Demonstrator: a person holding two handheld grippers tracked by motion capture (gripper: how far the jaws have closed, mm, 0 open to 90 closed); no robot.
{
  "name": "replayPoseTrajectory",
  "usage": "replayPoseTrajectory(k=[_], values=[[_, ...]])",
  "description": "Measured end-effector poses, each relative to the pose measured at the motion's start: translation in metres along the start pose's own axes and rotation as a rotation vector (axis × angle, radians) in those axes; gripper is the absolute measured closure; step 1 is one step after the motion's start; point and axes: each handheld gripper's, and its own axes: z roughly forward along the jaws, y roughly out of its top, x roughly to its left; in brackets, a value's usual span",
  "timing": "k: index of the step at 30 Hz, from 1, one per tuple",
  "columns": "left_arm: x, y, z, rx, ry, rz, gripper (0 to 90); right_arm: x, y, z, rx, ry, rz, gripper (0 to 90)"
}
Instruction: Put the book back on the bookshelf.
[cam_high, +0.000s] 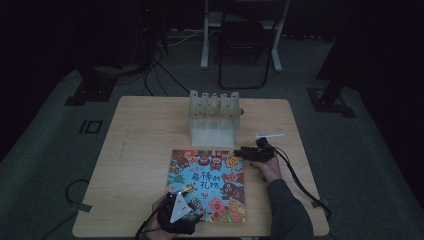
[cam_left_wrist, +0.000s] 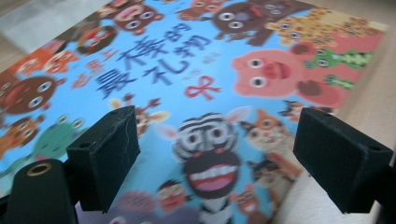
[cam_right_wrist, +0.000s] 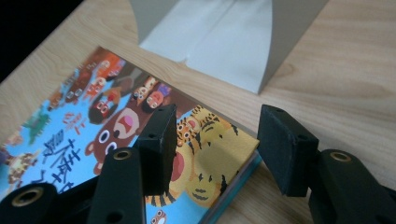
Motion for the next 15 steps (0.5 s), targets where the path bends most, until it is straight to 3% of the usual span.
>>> replayPoseTrajectory(k=[15], values=[[-0.034,0.011,0.016,-0.005,-0.020,0.080,2.7,0.012,0.015,-0.016,-0.063,0.035,-0.019,49.2]])
